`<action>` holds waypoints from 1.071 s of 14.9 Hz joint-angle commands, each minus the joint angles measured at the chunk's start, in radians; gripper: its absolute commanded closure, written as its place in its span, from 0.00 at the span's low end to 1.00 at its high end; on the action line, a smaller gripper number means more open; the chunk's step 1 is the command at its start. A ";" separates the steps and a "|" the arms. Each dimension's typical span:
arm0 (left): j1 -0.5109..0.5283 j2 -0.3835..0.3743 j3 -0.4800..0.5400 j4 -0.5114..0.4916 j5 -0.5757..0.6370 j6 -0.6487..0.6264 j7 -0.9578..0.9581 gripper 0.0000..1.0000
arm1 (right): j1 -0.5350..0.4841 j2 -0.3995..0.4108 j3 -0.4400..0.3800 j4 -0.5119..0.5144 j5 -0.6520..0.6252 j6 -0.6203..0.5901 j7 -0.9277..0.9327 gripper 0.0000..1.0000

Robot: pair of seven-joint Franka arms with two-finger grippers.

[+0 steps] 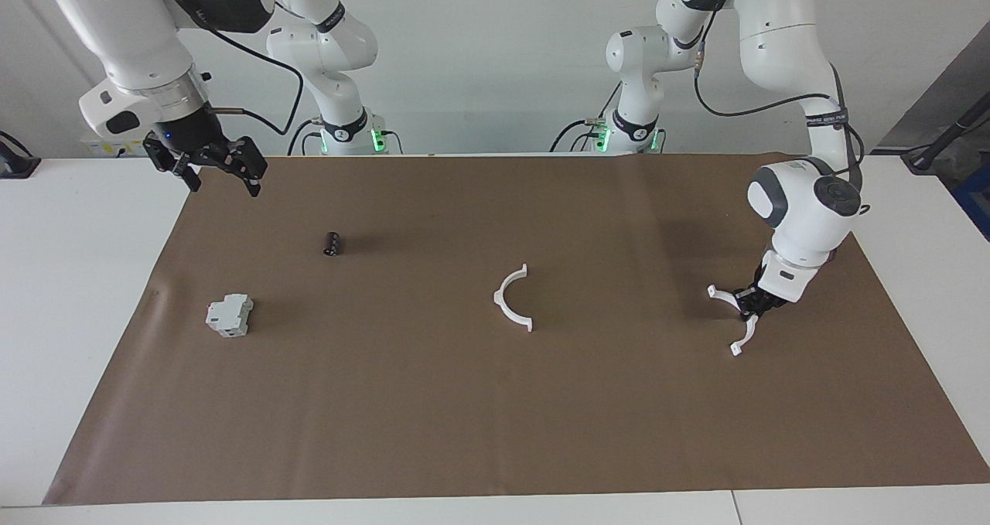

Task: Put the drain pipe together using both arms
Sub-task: 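Carry the held half-ring toward the centre clamp with the left gripper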

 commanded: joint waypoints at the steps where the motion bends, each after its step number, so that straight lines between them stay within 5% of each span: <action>1: -0.022 -0.045 0.001 -0.018 0.019 -0.056 -0.070 1.00 | 0.002 -0.018 -0.008 -0.017 0.018 -0.008 -0.021 0.00; 16: -0.384 -0.074 -0.008 0.020 0.019 -0.210 -0.638 1.00 | 0.002 -0.018 -0.008 -0.017 0.018 -0.008 -0.021 0.00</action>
